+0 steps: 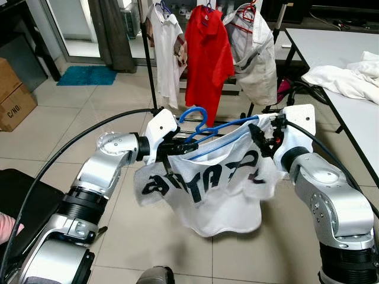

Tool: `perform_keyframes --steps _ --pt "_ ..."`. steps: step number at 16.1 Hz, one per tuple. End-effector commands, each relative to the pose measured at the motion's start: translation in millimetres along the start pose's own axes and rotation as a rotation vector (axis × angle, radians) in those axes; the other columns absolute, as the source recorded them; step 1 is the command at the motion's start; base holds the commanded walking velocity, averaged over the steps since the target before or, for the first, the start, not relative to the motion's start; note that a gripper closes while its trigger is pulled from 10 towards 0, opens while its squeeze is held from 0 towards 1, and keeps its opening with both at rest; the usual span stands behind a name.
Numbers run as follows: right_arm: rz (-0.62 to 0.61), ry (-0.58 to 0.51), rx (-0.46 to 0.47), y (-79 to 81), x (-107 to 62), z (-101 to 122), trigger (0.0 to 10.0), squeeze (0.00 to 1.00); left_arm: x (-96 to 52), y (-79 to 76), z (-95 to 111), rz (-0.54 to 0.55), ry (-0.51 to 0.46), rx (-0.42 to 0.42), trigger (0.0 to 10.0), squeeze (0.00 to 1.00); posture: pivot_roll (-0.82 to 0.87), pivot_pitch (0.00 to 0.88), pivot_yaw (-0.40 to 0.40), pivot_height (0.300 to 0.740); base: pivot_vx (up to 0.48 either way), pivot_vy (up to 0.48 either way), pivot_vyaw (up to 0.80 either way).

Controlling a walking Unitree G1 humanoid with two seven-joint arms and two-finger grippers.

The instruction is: Hang hanger

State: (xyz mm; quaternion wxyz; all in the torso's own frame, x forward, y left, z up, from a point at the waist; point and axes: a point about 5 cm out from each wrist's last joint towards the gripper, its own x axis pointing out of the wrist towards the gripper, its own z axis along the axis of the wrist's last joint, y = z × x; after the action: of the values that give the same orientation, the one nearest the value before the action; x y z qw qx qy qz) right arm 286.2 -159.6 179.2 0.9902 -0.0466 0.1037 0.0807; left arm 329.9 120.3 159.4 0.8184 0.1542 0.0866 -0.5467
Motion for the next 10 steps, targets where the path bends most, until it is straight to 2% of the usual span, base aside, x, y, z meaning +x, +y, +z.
perform_keyframes --steps 1,3,4,6,7,10 --pt "-0.020 -0.019 -0.005 -5.0 1.4 4.7 1.5 0.00 -0.5 -2.9 5.8 -0.028 -0.012 0.022 0.0 0.00 0.05 0.000 0.055 0.740 0.000 0.000 0.00" --pt "-0.022 -0.018 -0.006 -5.7 1.7 4.1 1.5 0.00 -1.0 -3.4 5.7 -0.032 -0.010 0.022 0.0 0.00 0.05 0.000 0.055 0.740 0.000 0.000 0.00" --pt "-0.025 -0.017 -0.004 -6.8 2.7 3.2 1.8 0.00 -1.4 -4.1 5.5 -0.033 -0.007 0.020 0.0 0.00 0.05 0.000 0.051 0.740 0.000 0.000 0.00" --pt "-0.027 -0.016 -0.001 -8.2 4.4 2.4 1.4 0.00 -2.1 -4.9 5.2 -0.037 -0.005 0.018 0.0 0.00 0.05 0.000 0.048 0.740 0.000 0.000 0.00" --pt "-0.027 -0.013 0.000 -8.5 5.2 1.7 2.2 0.00 -2.5 -5.2 5.0 -0.036 -0.003 0.019 0.0 0.00 0.05 0.000 0.045 0.740 0.000 0.000 0.00" --pt "-0.023 -0.008 0.001 -8.6 6.5 -0.1 2.2 0.00 -3.0 -4.9 4.9 -0.031 -0.002 0.019 0.0 0.00 0.05 0.000 0.041 0.740 0.000 0.000 0.00"
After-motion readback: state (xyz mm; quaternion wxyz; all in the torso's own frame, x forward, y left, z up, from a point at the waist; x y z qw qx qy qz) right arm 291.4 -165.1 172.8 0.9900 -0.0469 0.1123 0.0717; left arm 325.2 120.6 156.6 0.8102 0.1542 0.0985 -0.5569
